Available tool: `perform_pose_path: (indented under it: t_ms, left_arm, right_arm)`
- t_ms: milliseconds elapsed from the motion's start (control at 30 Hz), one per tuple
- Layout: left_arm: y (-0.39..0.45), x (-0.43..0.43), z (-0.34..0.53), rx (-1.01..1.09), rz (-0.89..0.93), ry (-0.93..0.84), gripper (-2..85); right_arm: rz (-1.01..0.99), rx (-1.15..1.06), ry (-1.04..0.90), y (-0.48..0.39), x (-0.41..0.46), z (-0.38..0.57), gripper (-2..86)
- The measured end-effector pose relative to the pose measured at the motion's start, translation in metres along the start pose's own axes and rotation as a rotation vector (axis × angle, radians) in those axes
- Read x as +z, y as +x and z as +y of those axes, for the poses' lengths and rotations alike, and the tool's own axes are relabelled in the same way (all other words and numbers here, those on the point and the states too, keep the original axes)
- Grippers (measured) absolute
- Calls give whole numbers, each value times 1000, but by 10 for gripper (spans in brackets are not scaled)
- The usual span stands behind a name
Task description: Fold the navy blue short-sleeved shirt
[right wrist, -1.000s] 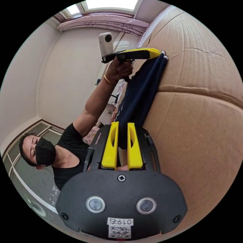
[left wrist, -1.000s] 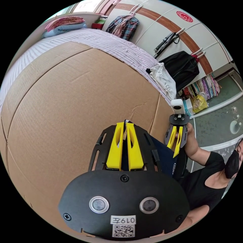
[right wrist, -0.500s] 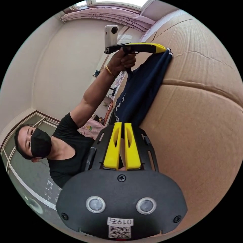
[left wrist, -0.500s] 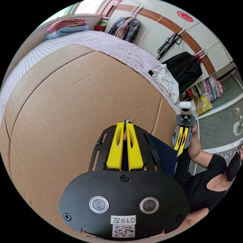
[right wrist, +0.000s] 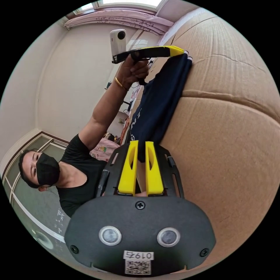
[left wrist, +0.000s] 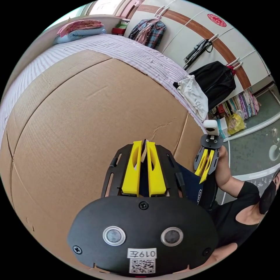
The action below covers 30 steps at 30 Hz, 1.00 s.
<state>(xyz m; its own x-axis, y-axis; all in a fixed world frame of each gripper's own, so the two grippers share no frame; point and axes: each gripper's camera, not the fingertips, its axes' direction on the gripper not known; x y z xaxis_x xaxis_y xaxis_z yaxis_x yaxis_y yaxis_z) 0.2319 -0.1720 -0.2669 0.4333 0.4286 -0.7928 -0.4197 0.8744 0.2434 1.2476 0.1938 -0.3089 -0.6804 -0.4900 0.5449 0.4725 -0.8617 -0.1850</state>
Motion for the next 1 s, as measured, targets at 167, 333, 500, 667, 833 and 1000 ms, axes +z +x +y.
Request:
perform_pose_path:
  t_ms: [167,333,500,667,833,1000]
  left_arm:
    - [-12,-27,13,-35,73,94,10]
    - [-15,-45,28,-48,45,87,18]
    - [-20,-45,51,-100,75,54,52]
    - [-30,-43,60,-144,141,59,69]
    - [-37,-39,58,-171,169,47,64]
    - [-38,-37,57,-172,144,57,32]
  right_arm:
    - [46,-17,-5,-9,19,1,66]
    - [141,21,129,-12,18,11,62]
    - [163,2,299,-20,28,12,58]
    - [247,40,346,-23,64,-2,62]
    - [294,73,297,-22,104,-19,63]
    - [379,98,238,-24,136,-24,19]
